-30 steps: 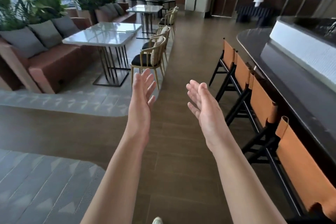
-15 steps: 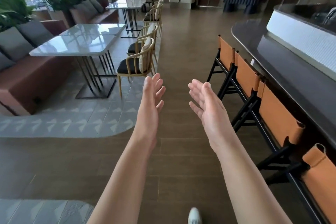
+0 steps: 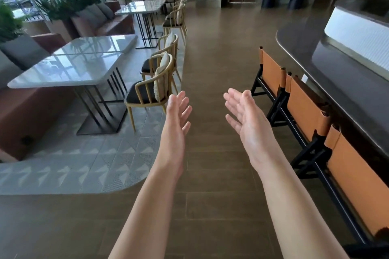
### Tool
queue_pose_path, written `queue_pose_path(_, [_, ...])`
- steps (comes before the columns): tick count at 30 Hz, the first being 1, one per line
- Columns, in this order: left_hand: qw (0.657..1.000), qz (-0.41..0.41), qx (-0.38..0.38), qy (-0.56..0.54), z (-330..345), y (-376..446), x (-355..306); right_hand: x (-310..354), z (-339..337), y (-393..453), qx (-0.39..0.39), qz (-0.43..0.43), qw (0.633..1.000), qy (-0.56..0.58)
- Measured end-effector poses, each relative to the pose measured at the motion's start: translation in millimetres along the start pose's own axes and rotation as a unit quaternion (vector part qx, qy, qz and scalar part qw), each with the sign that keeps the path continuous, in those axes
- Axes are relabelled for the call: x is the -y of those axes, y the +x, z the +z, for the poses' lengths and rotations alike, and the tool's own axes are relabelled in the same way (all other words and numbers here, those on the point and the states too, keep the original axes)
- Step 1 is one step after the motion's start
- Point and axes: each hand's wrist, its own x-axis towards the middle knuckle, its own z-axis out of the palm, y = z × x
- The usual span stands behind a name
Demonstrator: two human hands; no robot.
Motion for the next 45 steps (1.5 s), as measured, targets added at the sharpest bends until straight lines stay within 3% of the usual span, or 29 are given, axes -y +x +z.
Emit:
queue_pose_path(11, [1.000,-0.007,0.006,-0.024,-16.1,239.4,25.7,-38.4,41.1,224.8,-0.007,0.012,1.000,-0.004])
queue_pose_path(21, [0.996,-0.030,0.078,-0.033,-29.9,470.7,16.6,-36.1,93.4,427.8,-0.055,0.014,0.998,0.002])
queue_pose_path(31, [0.997,-0.036,0.071,-0.001,25.1,663.0,50.1,-67.5,57.3,629.2,-0.064,0.022,0.997,0.023])
queue_pose_path(45, [1.000,0.000,-0.002,-0.004,146.2,939.8,47.9,-51.8,-10.5,949.2,0.027,0.024,0.999,0.025])
